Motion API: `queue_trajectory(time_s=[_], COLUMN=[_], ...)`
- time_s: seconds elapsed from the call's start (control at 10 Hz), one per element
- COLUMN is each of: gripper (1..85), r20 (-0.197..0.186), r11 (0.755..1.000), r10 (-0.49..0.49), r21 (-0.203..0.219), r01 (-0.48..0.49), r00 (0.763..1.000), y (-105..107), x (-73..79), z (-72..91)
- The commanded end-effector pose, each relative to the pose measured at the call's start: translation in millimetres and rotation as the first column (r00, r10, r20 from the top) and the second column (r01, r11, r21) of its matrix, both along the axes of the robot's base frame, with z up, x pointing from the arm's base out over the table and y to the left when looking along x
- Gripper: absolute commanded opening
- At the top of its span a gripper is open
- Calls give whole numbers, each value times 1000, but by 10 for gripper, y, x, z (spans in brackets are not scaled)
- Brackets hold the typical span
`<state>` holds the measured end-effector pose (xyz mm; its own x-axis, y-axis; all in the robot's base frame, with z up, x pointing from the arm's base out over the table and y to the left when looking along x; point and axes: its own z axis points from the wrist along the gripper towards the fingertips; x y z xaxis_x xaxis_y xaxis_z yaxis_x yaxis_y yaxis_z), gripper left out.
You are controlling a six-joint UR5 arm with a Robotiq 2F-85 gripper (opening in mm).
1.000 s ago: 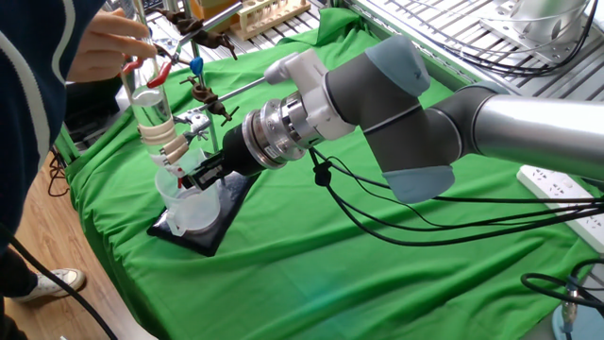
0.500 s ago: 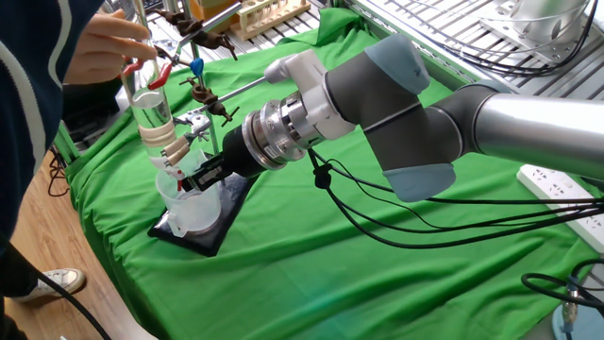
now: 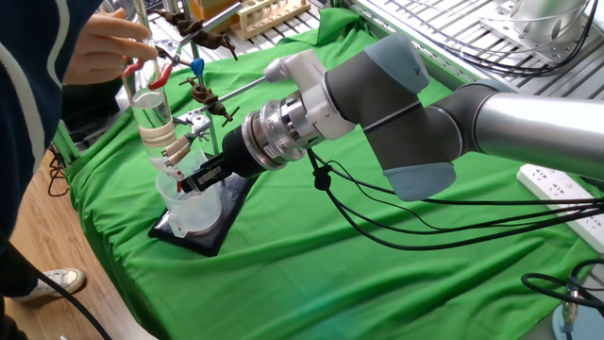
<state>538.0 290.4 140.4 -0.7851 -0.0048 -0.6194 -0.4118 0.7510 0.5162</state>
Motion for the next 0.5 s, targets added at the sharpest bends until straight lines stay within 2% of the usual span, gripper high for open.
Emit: queue_trajectory(time_s=[0.0, 0.4], gripper=[13, 13], r20=[-6, 18], r11=[1000, 999], r10=[-11, 12], r21=[10, -41], r01=[11, -12], r00=[1000, 1000], y=[-21, -140], x=[21, 78], z=[26, -42])
